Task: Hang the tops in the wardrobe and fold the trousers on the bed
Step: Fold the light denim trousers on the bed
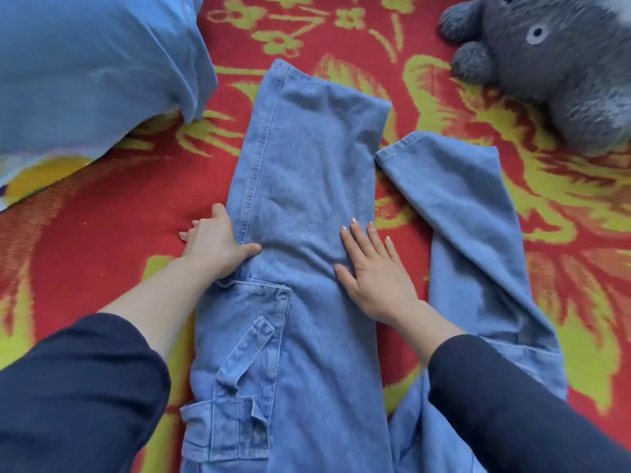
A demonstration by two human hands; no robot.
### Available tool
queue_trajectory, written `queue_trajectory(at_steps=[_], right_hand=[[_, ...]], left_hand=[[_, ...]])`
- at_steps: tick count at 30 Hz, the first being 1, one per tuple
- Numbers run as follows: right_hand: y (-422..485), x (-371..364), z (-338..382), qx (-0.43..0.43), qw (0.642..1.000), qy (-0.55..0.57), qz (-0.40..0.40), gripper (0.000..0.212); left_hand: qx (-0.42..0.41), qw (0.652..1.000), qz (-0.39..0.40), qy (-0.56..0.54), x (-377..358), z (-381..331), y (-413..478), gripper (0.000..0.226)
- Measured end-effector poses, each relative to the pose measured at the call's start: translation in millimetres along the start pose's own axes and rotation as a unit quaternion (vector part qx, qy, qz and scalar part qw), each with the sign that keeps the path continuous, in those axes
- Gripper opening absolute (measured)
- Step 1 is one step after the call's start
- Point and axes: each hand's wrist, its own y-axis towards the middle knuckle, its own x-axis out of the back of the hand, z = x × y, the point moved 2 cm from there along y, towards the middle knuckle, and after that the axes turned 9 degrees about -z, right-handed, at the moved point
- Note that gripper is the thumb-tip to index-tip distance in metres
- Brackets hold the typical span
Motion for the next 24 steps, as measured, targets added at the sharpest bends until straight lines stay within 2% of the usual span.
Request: queue_trajectory(at_steps=[2, 4, 6, 8, 10, 12, 13, 14, 15, 17, 19, 20, 21, 22, 23, 24], right_hand=[[-29.0, 3.4, -14.6, 0.008, 0.999, -0.050, 0.014, 0.064], [-61.5, 12.1, -37.8, -0.029, 0.997, -0.072, 0.003, 0.061], [-90.9, 22.8, -69.3, -0.100, 0.992, -0.056, -0.049, 0.059], [-120.1, 33.2, -106.1, -0.193, 0.973, -0.031, -0.122, 0.061], [-138.4, 40.5, -142.9, -0.300, 0.941, 0.025, -0.156, 0.068], [-143.2, 34.6, -174.4, -0.391, 0.908, 0.085, -0.124, 0.070], [-141.2, 31.1, -183.7, -0.399, 0.905, 0.110, -0.103, 0.058], [-138.8, 31.5, -189.8, -0.384, 0.907, 0.138, -0.102, 0.036], [-133.5, 34.7, -194.2, -0.367, 0.903, 0.183, -0.129, 0.015], [-132.5, 53.0, -198.4, -0.344, 0.856, 0.309, -0.232, 0.024], [-144.0, 66.8, -221.5, -0.384, 0.772, 0.410, -0.299, 0.020], [-157.0, 64.1, -237.6, -0.433, 0.748, 0.415, -0.285, 0.019], [-171.4, 54.3, -256.2, -0.481, 0.732, 0.414, -0.249, 0.031], [-188.2, 43.3, -277.3, -0.516, 0.737, 0.394, -0.190, 0.051], [-201.0, 32.9, -297.1, -0.525, 0.764, 0.350, -0.139, 0.064], [-210.8, 30.0, -311.7, -0.517, 0.798, 0.291, -0.104, 0.067]], left_hand=[[-0.027, 1.000, -0.001, 0.001, -2.0, 6.9, -5.2, 0.071], [-0.031, 1.000, -0.003, 0.000, -1.3, 13.3, -17.0, 0.080], [-0.016, 0.999, -0.037, -0.024, -3.4, 8.6, -40.8, 0.092], [-0.032, 0.994, -0.094, -0.049, -18.3, -13.0, -90.9, 0.088], [-0.119, 0.978, -0.156, -0.066, -47.2, -46.2, -154.4, 0.081], [-0.219, 0.958, -0.150, -0.104, -80.9, -80.8, -210.3, 0.070], [-0.247, 0.954, -0.124, -0.116, -99.0, -94.6, -231.3, 0.067], [-0.251, 0.955, -0.085, -0.134, -116.7, -107.4, -249.6, 0.067], [-0.236, 0.958, -0.045, -0.159, -129.7, -117.5, -262.1, 0.069], [-0.185, 0.961, -0.012, -0.206, -147.6, -134.7, -280.0, 0.073], [-0.132, 0.969, -0.021, -0.205, -156.0, -152.7, -290.8, 0.080], [-0.112, 0.975, -0.009, -0.192, -158.4, -160.5, -294.9, 0.084], [-0.094, 0.980, 0.013, -0.176, -160.2, -166.6, -298.2, 0.085], [-0.081, 0.984, 0.033, -0.158, -161.8, -174.9, -301.0, 0.081], [-0.069, 0.986, 0.050, -0.141, -163.0, -180.9, -302.1, 0.075], [-0.058, 0.988, 0.062, -0.129, -163.0, -188.1, -301.8, 0.070]])
